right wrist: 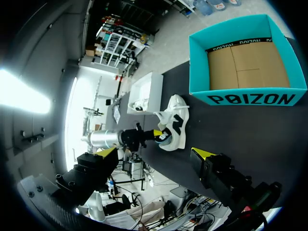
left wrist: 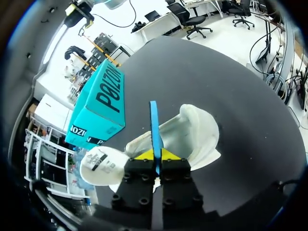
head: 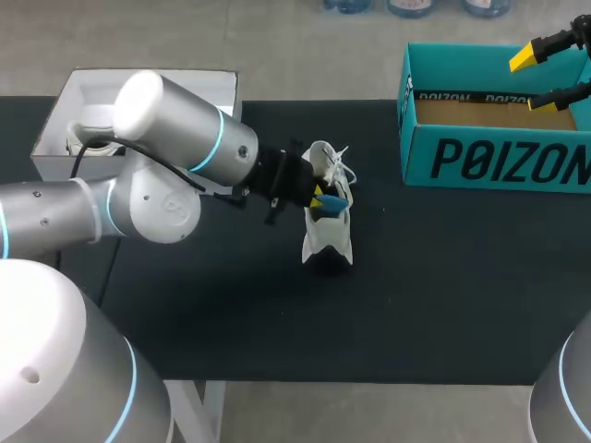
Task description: Take the shoe out of the shoebox, open the shoe tongue, remove and reinsert the insole, then place the shoe into the shoebox
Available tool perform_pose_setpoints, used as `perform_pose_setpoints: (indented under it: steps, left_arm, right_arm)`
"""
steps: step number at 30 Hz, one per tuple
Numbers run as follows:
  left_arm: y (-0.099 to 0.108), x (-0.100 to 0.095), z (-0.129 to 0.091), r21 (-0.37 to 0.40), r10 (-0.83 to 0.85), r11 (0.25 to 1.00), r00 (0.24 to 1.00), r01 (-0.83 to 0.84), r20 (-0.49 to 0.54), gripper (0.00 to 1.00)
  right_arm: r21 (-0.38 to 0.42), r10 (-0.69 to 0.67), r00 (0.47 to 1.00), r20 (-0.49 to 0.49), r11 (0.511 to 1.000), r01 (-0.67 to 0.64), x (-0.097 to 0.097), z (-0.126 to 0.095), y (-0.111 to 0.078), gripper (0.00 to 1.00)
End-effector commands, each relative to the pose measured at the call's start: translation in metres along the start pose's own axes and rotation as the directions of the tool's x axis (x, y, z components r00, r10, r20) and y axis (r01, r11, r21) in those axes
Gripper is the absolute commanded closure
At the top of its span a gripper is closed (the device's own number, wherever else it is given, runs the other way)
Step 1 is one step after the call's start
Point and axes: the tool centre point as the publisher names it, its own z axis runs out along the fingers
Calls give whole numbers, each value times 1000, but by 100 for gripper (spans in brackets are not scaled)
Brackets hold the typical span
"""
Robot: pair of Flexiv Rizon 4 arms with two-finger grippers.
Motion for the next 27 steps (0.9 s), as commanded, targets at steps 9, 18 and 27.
perform_pose_setpoints:
  steps: [9, 18, 27]
  left_arm:
    - [7, 5, 15, -9, -15, 1000, 1000, 15, -22, 100]
    - [-12, 6, -6, 17, -14, 1000, 999, 15, -32, 53]
    - [-24, 13, -5, 71, 6, 997, 998, -2, -60, 100]
  right_arm:
    - [-1, 1, 1000, 2, 1000, -1, 0, 0, -1, 0]
    - [-1, 1, 1000, 2, 1000, -1, 0, 0, -1, 0]
    - [-1, 1, 1000, 2, 1000, -1, 0, 0, -1, 0]
